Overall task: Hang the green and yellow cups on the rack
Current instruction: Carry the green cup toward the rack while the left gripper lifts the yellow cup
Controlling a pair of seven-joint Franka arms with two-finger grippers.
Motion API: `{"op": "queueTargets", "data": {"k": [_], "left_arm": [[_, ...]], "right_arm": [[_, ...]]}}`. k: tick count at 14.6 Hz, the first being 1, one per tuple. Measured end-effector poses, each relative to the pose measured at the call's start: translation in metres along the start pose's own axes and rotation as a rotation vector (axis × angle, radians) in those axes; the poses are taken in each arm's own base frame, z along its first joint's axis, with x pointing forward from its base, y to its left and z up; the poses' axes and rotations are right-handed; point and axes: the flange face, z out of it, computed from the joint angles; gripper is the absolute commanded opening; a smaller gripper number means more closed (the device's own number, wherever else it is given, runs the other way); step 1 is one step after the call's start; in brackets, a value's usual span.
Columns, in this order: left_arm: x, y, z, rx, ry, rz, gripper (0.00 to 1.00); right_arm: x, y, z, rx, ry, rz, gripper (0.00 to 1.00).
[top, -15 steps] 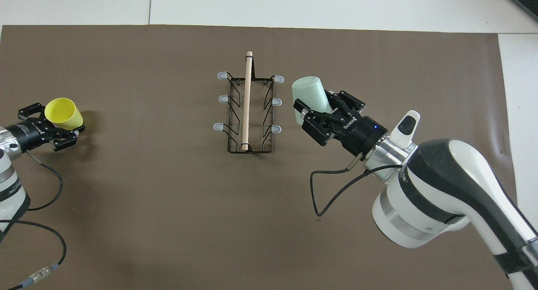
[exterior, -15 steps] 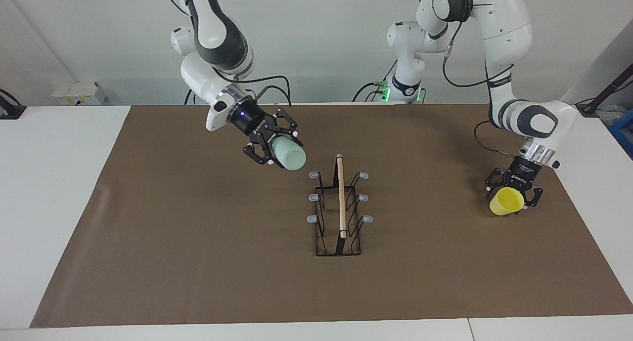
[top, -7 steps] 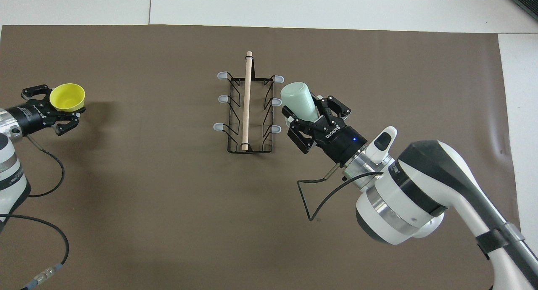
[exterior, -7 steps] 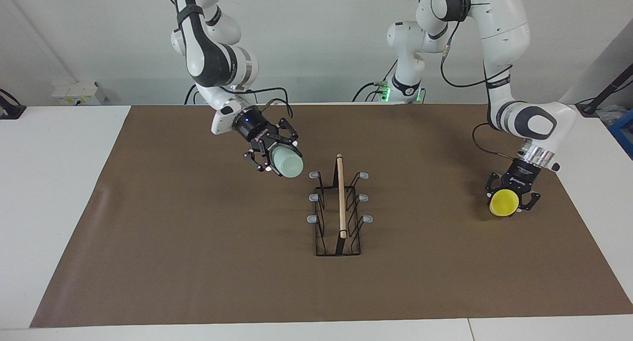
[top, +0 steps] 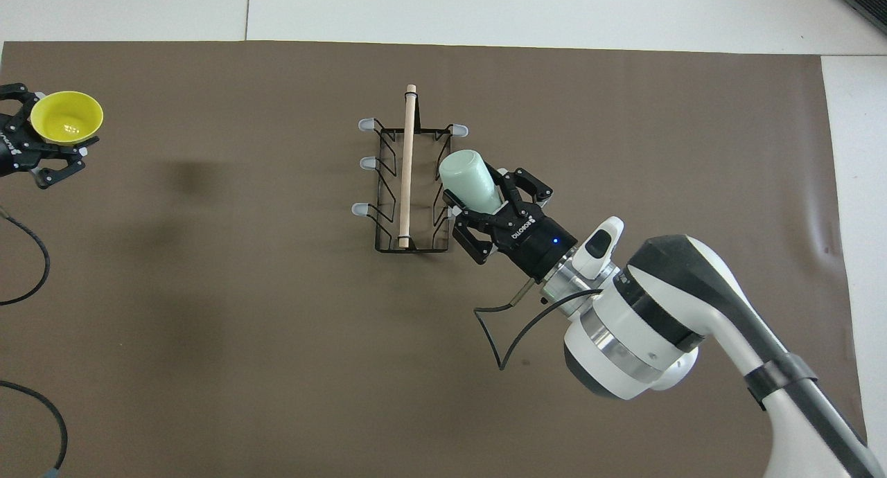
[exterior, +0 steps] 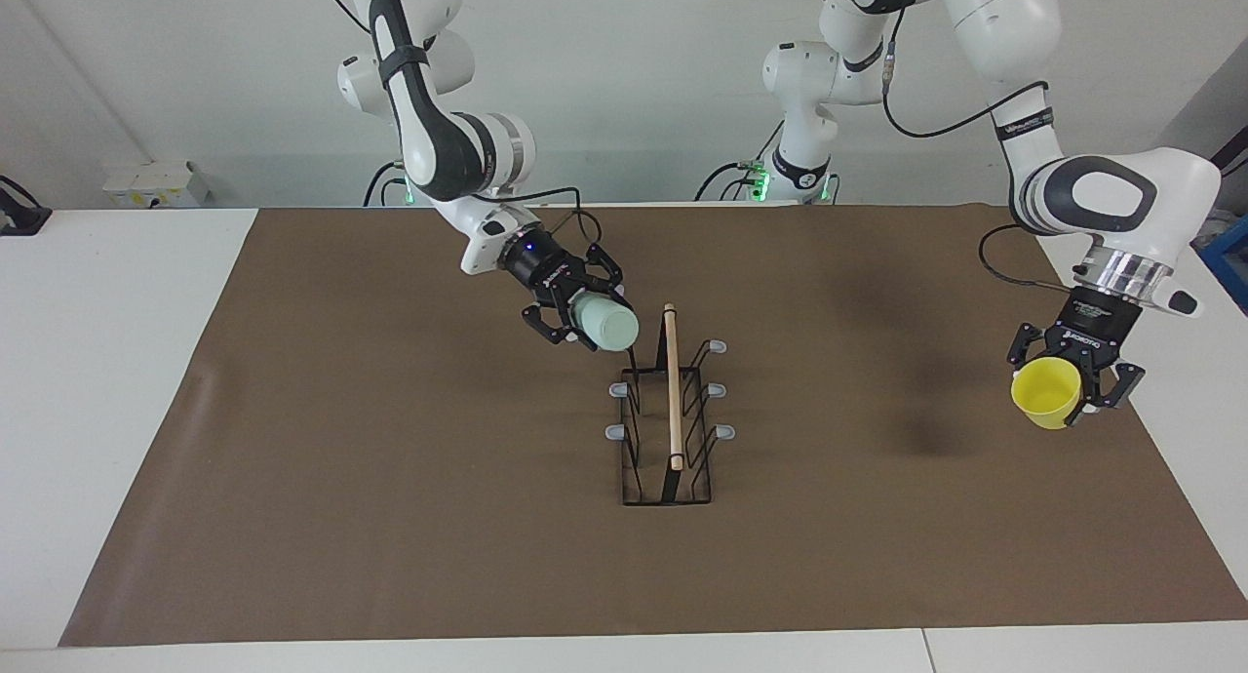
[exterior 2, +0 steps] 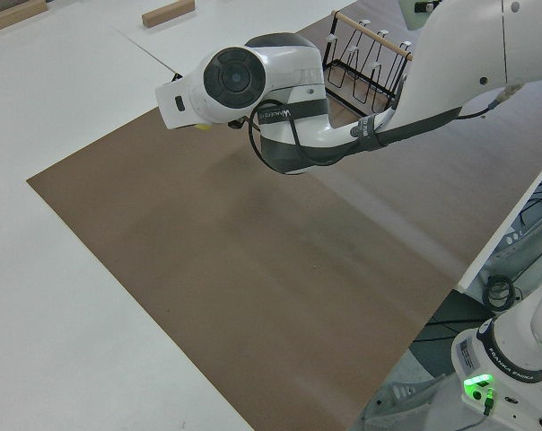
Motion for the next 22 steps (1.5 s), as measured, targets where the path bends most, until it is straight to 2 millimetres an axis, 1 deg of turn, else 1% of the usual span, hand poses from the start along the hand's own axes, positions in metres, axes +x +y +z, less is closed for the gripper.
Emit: {"op": "queueTargets", "data": {"k": [2, 4, 5, 7, 9, 11, 14, 16, 19, 20, 22], "left_arm": [[-0.035, 0.014, -0.008, 0.011, -0.006, 0.099, 0.00], [-0.065, 0.023, -0.012, 0.046, -0.010, 0.162, 0.00], [-0.078, 0.028, -0.013, 0.064, 0.008, 0.196, 0.00], [-0.113, 0.032, -0.011, 0.108, 0.067, 0.303, 0.00], [-0.148, 0.029, -0.001, 0.147, 0.114, 0.396, 0.00], [-0.175, 0.018, 0.013, 0.196, 0.167, 0.512, 0.00], [-0.223, -0.008, 0.038, 0.278, 0.252, 0.735, 0.00], [-0.255, -0.027, 0.052, 0.313, 0.283, 0.860, 0.00], [-0.292, -0.051, 0.067, 0.332, 0.277, 0.968, 0.00], [-0.305, -0.062, 0.073, 0.337, 0.288, 1.028, 0.00], [-0.333, -0.090, 0.087, 0.348, 0.337, 1.193, 0.00]], "right_arm": [[-0.008, -0.014, 0.006, 0.022, -0.006, -0.001, 0.00], [-0.013, -0.025, 0.010, 0.040, -0.015, -0.009, 0.00], [-0.014, -0.025, 0.010, 0.041, -0.017, -0.017, 0.00], [-0.017, -0.022, 0.011, 0.036, -0.023, -0.050, 0.00], [-0.020, -0.018, 0.011, 0.030, -0.026, -0.083, 0.00], [-0.020, -0.015, 0.012, 0.027, -0.017, -0.113, 0.00], [-0.017, -0.015, 0.013, 0.023, -0.008, -0.139, 0.00], [-0.023, -0.014, 0.015, 0.024, -0.014, -0.151, 0.00], [-0.030, -0.012, 0.018, 0.028, -0.020, -0.160, 0.00], [-0.033, -0.011, 0.018, 0.027, -0.023, -0.162, 0.00], [-0.036, -0.010, 0.020, 0.027, -0.028, -0.173, 0.00]]}}
